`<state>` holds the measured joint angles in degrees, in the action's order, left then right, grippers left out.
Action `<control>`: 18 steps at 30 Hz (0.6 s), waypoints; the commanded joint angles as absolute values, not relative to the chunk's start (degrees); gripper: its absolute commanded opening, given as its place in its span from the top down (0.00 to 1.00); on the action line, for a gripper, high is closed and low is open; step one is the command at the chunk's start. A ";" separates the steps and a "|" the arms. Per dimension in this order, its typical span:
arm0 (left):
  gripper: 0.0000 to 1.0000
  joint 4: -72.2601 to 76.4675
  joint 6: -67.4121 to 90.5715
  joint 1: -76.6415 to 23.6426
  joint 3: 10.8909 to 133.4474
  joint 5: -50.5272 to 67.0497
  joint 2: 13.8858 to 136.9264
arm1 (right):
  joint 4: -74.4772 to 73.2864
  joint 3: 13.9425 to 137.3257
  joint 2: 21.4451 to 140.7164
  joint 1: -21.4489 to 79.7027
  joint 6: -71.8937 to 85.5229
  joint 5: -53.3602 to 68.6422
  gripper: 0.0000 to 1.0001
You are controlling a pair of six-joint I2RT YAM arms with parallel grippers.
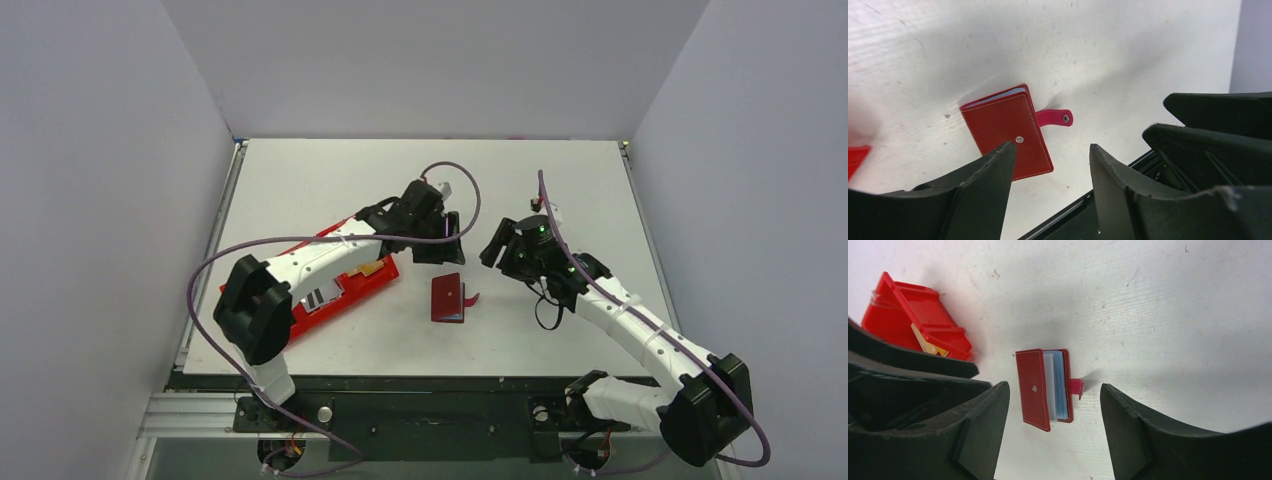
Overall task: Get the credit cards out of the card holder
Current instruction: Close the card holder at the center of the board, then reset both arms
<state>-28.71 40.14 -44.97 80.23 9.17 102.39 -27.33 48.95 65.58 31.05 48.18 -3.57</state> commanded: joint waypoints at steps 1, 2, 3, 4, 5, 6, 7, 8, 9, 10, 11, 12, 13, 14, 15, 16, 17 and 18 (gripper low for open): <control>0.45 -32.94 37.49 -42.06 83.99 5.10 94.04 | -27.02 52.47 62.35 30.09 47.28 -4.20 0.37; 0.44 -33.21 37.32 -40.93 83.69 4.75 93.12 | -26.93 52.69 62.07 30.03 47.15 -4.59 0.37; 0.44 -33.73 37.25 -40.37 83.50 3.89 91.18 | -26.91 53.01 61.64 29.90 47.09 -4.71 0.37; 0.43 -34.27 37.02 -39.14 83.01 3.61 89.22 | -26.79 53.18 61.45 29.73 46.91 -5.09 0.36; 0.43 -34.58 36.92 -38.55 82.73 2.97 88.38 | -26.67 53.59 61.15 29.76 46.83 -5.18 0.36; 0.42 -35.25 36.59 -37.39 82.18 1.71 86.61 | -26.35 53.78 60.99 29.66 46.62 -5.43 0.36; 0.42 -35.82 36.35 -36.89 81.96 1.12 85.84 | -26.18 54.07 60.64 29.59 46.51 -5.48 0.36; 0.41 -36.84 35.81 -35.94 81.64 -0.20 84.54 | -25.75 54.19 60.51 29.57 46.32 -5.66 0.36; 0.41 -37.23 35.57 -35.46 81.47 -0.98 83.84 | -25.53 54.35 60.22 29.59 46.23 -5.82 0.36; 0.41 -37.89 35.08 -34.73 81.01 -2.13 82.53 | -25.17 54.42 60.03 29.55 46.12 -6.09 0.36; 0.40 -38.11 34.81 -34.41 80.39 -2.56 81.87 | -24.93 54.50 59.74 29.54 46.03 -6.25 0.36; 0.40 -38.35 34.30 -33.92 80.01 -3.26 80.56 | -24.43 54.49 59.54 29.53 46.04 -6.57 0.36; 0.39 -38.43 34.20 -33.70 79.26 -3.74 79.92 | -24.12 54.45 59.16 29.58 45.88 -6.63 0.36; 0.39 -38.50 33.82 -33.25 78.83 -4.21 78.67 | -23.52 54.38 59.02 29.54 45.79 -6.67 0.35; 0.38 -38.50 33.61 -33.06 78.02 -4.35 78.14 | -23.23 54.38 58.92 29.54 45.68 -6.72 0.35; 0.38 -38.58 33.32 -32.70 77.68 -4.65 77.17 | -22.81 54.51 58.90 29.47 45.60 -6.75 0.35; 0.38 -38.63 33.23 -32.39 77.01 -4.83 76.73 | -22.75 54.63 59.00 29.50 45.50 -6.81 0.35; 0.38 -38.46 33.11 -32.23 76.61 -5.10 75.96 | -22.50 54.90 59.03 29.52 45.47 -6.78 0.35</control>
<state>-37.50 35.22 -33.17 78.22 -2.44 79.15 -25.80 52.29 60.25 29.98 46.72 -4.95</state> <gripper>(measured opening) 0.619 0.648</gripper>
